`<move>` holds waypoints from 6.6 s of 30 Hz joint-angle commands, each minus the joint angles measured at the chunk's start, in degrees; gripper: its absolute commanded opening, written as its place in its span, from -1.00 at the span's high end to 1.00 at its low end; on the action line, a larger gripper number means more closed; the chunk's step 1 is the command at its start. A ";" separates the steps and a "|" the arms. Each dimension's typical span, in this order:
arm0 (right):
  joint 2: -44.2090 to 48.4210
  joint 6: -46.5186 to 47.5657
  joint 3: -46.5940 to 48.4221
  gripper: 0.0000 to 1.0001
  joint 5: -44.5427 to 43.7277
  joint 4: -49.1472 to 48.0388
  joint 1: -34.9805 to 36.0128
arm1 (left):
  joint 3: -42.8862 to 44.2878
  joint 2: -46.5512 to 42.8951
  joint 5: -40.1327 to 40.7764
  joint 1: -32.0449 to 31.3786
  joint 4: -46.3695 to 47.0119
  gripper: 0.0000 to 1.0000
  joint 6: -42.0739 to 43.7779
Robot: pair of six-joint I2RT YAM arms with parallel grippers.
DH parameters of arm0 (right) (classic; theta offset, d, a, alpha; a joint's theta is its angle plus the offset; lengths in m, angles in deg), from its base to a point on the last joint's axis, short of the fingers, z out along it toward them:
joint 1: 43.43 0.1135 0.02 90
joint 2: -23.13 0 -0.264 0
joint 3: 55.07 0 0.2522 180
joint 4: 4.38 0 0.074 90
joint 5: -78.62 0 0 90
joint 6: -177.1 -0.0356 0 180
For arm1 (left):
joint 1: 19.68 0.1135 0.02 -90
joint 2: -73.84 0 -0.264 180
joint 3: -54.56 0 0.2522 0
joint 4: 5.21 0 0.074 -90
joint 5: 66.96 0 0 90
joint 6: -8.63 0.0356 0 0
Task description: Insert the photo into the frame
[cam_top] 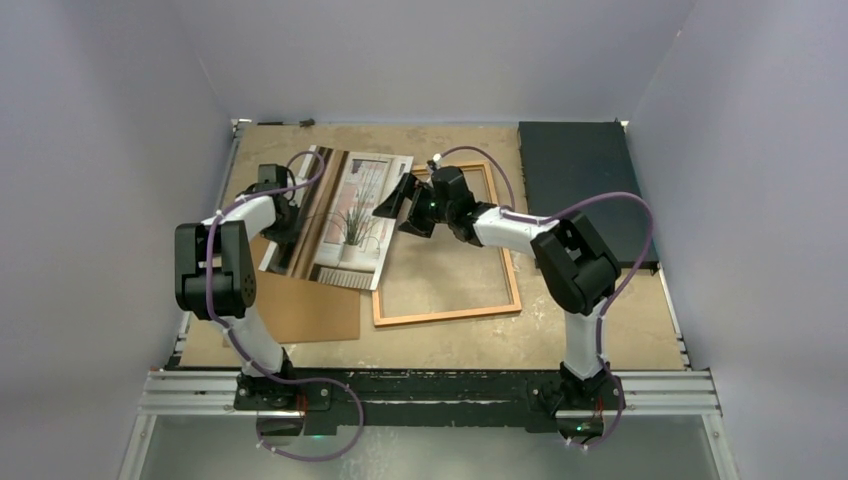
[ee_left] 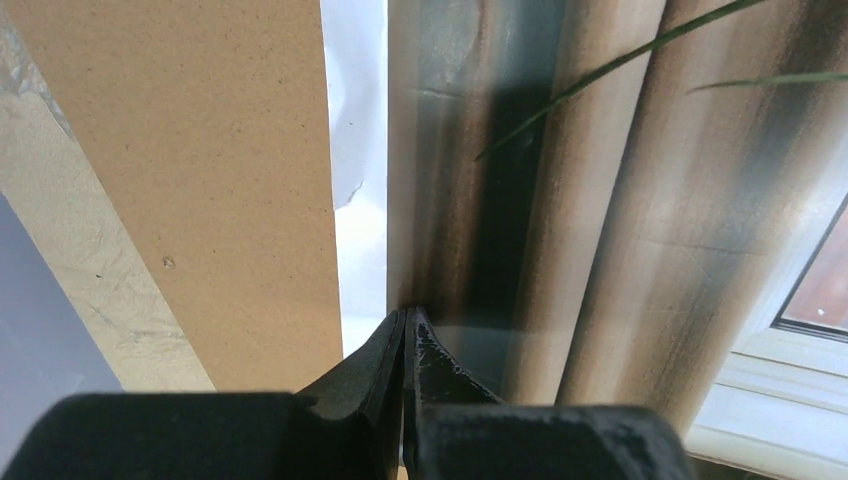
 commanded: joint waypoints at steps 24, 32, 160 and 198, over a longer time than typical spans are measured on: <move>-10.74 10.85 16.69 -0.44 -8.49 10.62 -1.92 | -2.06 -0.88 -3.99 0.64 0.97 1.00 0.14; -13.05 10.38 19.00 -0.32 -7.74 10.64 -1.92 | -1.86 -1.91 -4.38 0.63 0.61 1.00 -0.07; 6.82 11.64 8.68 -0.88 -8.18 5.96 -1.26 | 17.39 -5.96 -5.70 3.56 -6.88 1.00 1.67; -2.74 10.89 2.11 -0.24 -7.02 5.02 -2.54 | 3.47 -0.92 -11.14 2.87 4.34 1.00 -3.76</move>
